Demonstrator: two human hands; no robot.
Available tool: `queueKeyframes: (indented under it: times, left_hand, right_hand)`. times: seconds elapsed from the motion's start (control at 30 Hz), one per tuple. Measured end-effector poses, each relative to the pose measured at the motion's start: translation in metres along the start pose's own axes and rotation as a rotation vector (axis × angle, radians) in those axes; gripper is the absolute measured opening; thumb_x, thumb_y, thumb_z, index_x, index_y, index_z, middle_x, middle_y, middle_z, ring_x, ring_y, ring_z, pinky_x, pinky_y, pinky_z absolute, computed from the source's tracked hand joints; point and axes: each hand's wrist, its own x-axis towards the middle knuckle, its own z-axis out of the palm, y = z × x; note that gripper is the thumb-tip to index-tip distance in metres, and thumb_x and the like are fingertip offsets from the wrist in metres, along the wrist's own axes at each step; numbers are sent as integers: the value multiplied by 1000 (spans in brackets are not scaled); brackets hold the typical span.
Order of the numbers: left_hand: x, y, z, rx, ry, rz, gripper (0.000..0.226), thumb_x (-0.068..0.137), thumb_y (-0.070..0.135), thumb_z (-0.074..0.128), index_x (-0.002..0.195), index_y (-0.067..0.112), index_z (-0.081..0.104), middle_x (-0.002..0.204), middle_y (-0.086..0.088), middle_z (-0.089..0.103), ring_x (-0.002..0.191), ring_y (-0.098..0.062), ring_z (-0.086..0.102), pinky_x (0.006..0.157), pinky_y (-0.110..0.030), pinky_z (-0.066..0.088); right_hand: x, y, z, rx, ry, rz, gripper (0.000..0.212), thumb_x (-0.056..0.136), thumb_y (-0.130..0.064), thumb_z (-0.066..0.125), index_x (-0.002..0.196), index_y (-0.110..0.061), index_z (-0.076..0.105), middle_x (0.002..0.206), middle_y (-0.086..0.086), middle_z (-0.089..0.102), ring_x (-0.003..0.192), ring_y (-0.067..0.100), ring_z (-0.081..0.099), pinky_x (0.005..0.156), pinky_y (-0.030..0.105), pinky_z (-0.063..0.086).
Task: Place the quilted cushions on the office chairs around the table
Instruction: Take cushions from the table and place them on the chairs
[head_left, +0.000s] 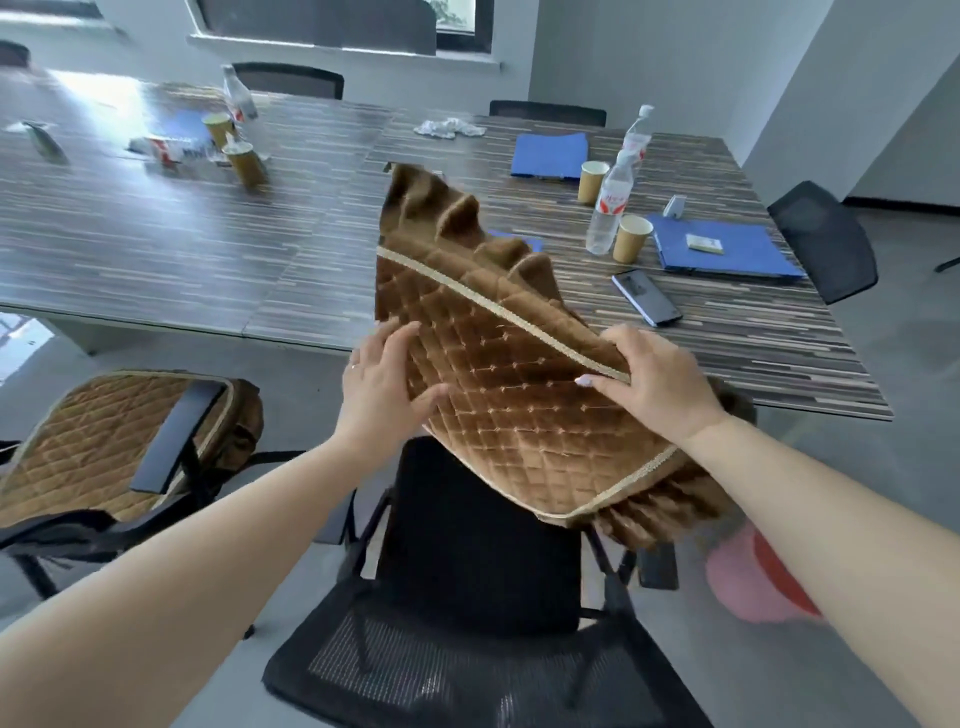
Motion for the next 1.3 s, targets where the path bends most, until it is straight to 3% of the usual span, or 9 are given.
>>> queueKeyframes:
  times: [0.17, 0.27, 0.37, 0.53, 0.67, 0.83, 0.97, 1.13, 1.3]
  left_hand:
    - [26, 47, -4, 387, -17, 558, 83, 75, 50, 74, 144, 21, 38, 147, -10, 46, 142, -29, 32, 115, -62, 6]
    - [34, 66, -8, 478, -318, 402, 53, 84, 60, 56, 123, 25, 55, 119, 1, 66, 115, -24, 59, 96, -40, 40]
    - [32, 73, -5, 461, -305, 315, 36, 88, 58, 50, 89, 22, 53, 85, 2, 63, 87, -24, 62, 63, -31, 36]
    - [24, 61, -12, 207, -302, 87, 35, 86, 53, 58, 68, 25, 50, 62, 8, 53, 65, -20, 55, 54, -30, 35]
    - [22, 50, -27, -162, -221, -131, 36, 83, 42, 68, 60, 18, 53, 47, 8, 46, 44, -5, 43, 48, -24, 32]
    - [17, 32, -42, -731, -156, -466, 40, 76, 48, 73, 94, 13, 74, 84, -8, 76, 81, -26, 72, 74, -34, 57]
    - [12, 12, -51, -1000, -165, -605, 56, 74, 50, 75, 115, 12, 69, 105, -15, 74, 99, -30, 71, 89, -45, 54]
    - [2, -16, -52, -961, -80, -697, 45, 77, 49, 71, 107, 16, 69, 103, -11, 75, 95, -27, 72, 83, -39, 55]
    - [-17, -57, -36, -824, -186, -932, 55, 75, 53, 73, 114, 15, 65, 104, -12, 74, 95, -32, 69, 86, -45, 54]
  right_hand:
    - [20, 4, -13, -104, -113, -333, 41, 77, -45, 63, 105, -17, 53, 85, 7, 66, 75, 27, 65, 61, 40, 56]
    - [24, 3, -16, -122, -141, -344, 41, 78, -45, 62, 104, -14, 61, 88, 5, 67, 80, 26, 65, 69, 42, 56]
    - [22, 7, -11, -81, -85, -189, 48, 75, -42, 72, 112, -14, 59, 102, 6, 64, 98, 28, 60, 92, 45, 47]
    - [-21, 23, 17, 194, 52, 483, 89, 74, -40, 77, 145, -12, 32, 148, 12, 37, 139, 28, 31, 114, 42, 26]
    - [-90, 32, 56, 486, -186, 1119, 108, 73, -50, 74, 153, -22, 7, 160, 9, 17, 146, 30, 19, 115, 49, 23]
    - [-120, 19, 89, 903, -198, 1568, 112, 70, -63, 69, 153, -26, 4, 161, 6, 16, 144, 36, 23, 114, 55, 23]
    - [-119, 28, 98, 1126, -91, 1638, 135, 34, -81, 74, 148, -28, 26, 147, 7, 43, 127, 36, 48, 106, 56, 38]
    - [-105, 25, 81, 961, -35, 1521, 86, 75, -62, 66, 143, -19, 36, 139, 9, 49, 123, 35, 50, 103, 50, 42]
    - [-120, 23, 83, 876, -5, 1477, 77, 74, -52, 73, 137, -18, 43, 129, 6, 56, 115, 33, 55, 98, 45, 45]
